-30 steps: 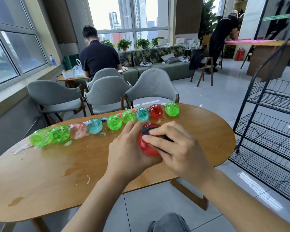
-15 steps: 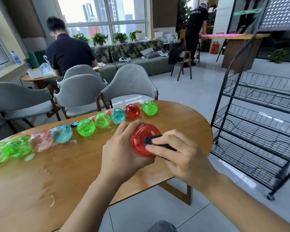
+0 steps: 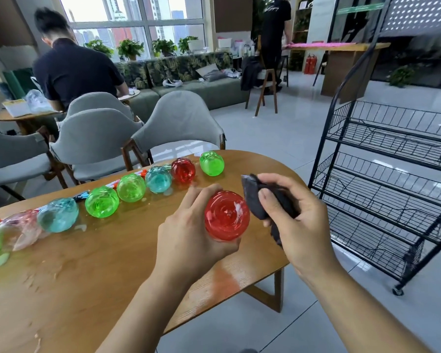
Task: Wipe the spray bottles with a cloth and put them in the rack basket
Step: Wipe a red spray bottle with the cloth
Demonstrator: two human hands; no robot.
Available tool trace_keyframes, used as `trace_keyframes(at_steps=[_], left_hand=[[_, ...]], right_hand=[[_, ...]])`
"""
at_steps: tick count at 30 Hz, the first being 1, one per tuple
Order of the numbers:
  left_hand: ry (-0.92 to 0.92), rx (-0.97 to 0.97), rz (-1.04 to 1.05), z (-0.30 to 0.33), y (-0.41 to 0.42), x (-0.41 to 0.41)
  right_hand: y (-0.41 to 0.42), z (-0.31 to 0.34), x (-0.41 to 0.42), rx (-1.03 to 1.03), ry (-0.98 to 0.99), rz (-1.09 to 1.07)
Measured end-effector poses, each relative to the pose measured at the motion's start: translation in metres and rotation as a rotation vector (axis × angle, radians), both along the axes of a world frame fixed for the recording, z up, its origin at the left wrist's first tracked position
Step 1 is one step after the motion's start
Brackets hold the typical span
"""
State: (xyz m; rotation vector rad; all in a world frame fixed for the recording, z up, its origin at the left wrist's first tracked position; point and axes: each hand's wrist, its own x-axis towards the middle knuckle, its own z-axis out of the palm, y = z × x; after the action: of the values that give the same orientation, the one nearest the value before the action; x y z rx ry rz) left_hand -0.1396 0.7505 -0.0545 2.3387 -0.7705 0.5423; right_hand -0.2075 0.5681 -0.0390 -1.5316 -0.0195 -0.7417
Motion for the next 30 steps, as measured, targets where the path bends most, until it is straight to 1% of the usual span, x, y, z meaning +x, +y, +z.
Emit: trace_keyframes(at_steps=[2, 4, 5, 6, 8, 10, 12, 13, 15, 18, 20, 21, 22, 23, 25, 26, 28, 30], left_hand=[[-0.014, 0.000, 0.001, -0.001, -0.007, -0.001], [-0.030, -0.007, 0.008, -0.001, -0.011, -0.001], [-0.035, -0.010, 0.014, 0.000, -0.011, 0.001], [-0.032, -0.019, 0.021, 0.000, -0.009, 0.002], [-0.010, -0.042, 0.041, -0.001, -0.005, 0.007], [0.007, -0.052, 0.053, -0.001, -0.003, 0.009], [0.000, -0.035, 0.052, -0.002, -0.006, 0.008], [-0.007, -0.030, 0.047, -0.002, -0.009, 0.006], [-0.024, -0.038, 0.028, -0.002, -0.017, 0.000], [-0.056, -0.064, 0.014, 0.001, -0.025, -0.004], [-0.073, -0.067, 0.026, 0.003, -0.026, -0.003], [-0.079, -0.066, 0.034, 0.004, -0.025, -0.003], [-0.079, -0.071, 0.035, 0.005, -0.024, -0.003], [-0.077, -0.083, 0.031, 0.006, -0.022, -0.003], [-0.083, -0.103, 0.026, 0.007, -0.022, -0.003], [-0.091, -0.106, 0.029, 0.006, -0.022, -0.004], [-0.102, -0.110, 0.016, 0.004, -0.026, -0.004], [-0.094, -0.117, -0.040, 0.001, -0.032, -0.005]], right_hand=[[0.004, 0.003, 0.005, -0.248, -0.068, -0.025], [0.004, -0.003, 0.009, -0.506, -0.100, -0.125], [0.003, -0.007, 0.009, -0.573, -0.095, -0.165], [0.000, -0.012, 0.008, -0.597, -0.070, -0.181], [-0.008, -0.018, 0.003, -0.565, 0.031, -0.160], [-0.018, -0.020, 0.000, -0.431, 0.132, -0.137], [-0.026, -0.016, 0.001, -0.263, 0.155, -0.135], [-0.027, -0.013, 0.001, -0.227, 0.130, -0.134], [-0.024, -0.006, 0.000, -0.260, 0.051, -0.123], [-0.015, -0.002, -0.004, -0.452, -0.036, -0.108], [-0.013, -0.005, -0.009, -0.581, -0.003, -0.057], [-0.014, -0.005, -0.012, -0.597, 0.042, 0.006], [-0.017, -0.005, -0.014, -0.575, 0.080, 0.055], [-0.020, -0.005, -0.016, -0.510, 0.103, 0.061], [-0.031, -0.006, -0.015, -0.318, 0.132, -0.045], [-0.037, -0.006, -0.012, -0.254, 0.165, -0.107], [-0.043, -0.003, -0.007, -0.238, 0.267, -0.130], [-0.044, -0.003, -0.004, -0.218, 0.335, -0.037]])
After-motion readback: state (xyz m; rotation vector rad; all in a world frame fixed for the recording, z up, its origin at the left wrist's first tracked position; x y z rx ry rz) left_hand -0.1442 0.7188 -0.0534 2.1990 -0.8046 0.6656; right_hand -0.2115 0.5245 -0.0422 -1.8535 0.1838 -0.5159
